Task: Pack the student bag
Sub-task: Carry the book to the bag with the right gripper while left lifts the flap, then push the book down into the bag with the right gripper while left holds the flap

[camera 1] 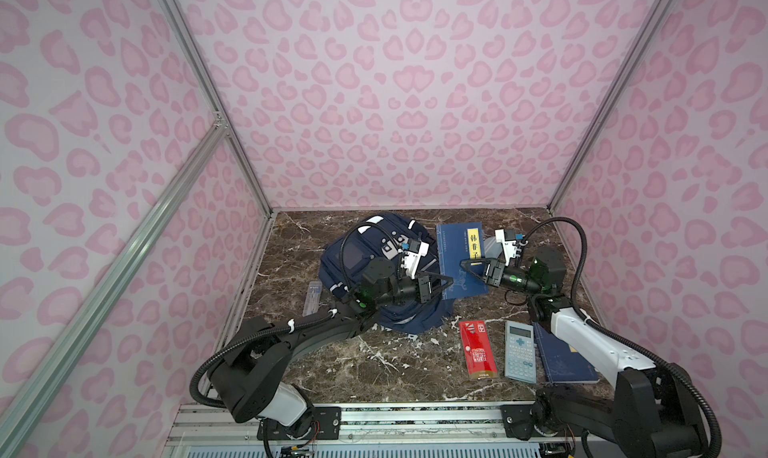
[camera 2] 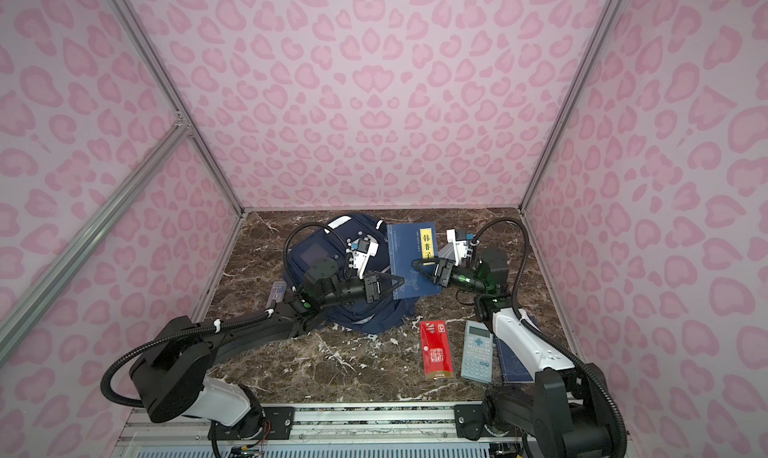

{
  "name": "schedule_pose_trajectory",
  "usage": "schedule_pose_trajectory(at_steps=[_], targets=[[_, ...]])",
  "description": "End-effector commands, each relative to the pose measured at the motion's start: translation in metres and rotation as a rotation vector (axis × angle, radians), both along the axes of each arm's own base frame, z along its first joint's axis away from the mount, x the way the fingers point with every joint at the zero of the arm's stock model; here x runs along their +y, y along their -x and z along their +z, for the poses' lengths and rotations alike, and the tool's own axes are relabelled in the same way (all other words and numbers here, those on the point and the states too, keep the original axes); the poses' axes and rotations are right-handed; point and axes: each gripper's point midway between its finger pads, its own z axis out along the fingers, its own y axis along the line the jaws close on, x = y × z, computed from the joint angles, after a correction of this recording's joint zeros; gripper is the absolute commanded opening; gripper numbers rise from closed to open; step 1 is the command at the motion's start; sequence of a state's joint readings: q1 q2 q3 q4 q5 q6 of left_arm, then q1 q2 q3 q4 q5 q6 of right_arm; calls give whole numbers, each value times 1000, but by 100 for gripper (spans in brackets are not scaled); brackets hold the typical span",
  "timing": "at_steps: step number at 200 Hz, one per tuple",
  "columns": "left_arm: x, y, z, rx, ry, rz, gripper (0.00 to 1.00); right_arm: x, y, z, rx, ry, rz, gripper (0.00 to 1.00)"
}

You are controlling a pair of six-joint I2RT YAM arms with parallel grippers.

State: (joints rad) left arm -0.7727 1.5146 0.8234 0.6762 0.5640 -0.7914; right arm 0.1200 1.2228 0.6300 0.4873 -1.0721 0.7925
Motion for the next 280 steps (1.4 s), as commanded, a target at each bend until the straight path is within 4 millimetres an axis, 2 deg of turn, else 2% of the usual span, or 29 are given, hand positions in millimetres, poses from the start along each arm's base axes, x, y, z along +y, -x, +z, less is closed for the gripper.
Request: schedule_pose_trajectory(at_steps=[1,32,51,65,73,92,104,115,134,146,166,189,198,218,263,272,280], targets=[[-2,-3,13,-67,40,-4,3,-3,0,-7,13,10,-5,51],[1,-9,4,-64,1,24,3,-6,-2,-14,29,38,-25,41],[4,-13,1,-66,-23,46,3,-8,-3,-15,30,39,-30,26],[6,-15,-1,-62,-32,54,3,-12,-4,-16,33,42,-47,20],[7,-16,-2,-58,-39,58,3,-13,-4,-17,35,42,-49,14],[13,-23,-14,-50,-88,100,3,-13,-4,-17,35,42,-45,0],[15,-25,-20,-46,-123,109,6,-13,-3,-15,35,43,-47,0],[19,-29,-26,-48,-163,136,14,-14,-2,-17,38,60,-54,0],[34,-38,-44,-50,-294,212,44,-19,-4,-21,56,109,-87,0],[57,-50,-68,-34,-473,320,54,-27,-7,-29,97,176,-141,0],[97,-62,-103,-67,-756,430,54,-43,-9,-43,168,284,-230,0],[112,-65,-136,-122,-971,407,54,-44,-7,-40,170,281,-239,0],[109,-65,-144,-141,-1009,382,56,-44,-7,-39,166,279,-242,0],[93,-62,-152,-182,-1051,342,65,-47,-7,-45,189,299,-258,0],[72,-69,-184,-224,-1192,300,70,-48,-3,-58,227,300,-252,0],[78,-74,-192,-211,-1250,325,69,-47,-1,-60,232,296,-251,0],[83,-79,-196,-208,-1297,351,59,-47,0,-60,234,289,-253,0]])
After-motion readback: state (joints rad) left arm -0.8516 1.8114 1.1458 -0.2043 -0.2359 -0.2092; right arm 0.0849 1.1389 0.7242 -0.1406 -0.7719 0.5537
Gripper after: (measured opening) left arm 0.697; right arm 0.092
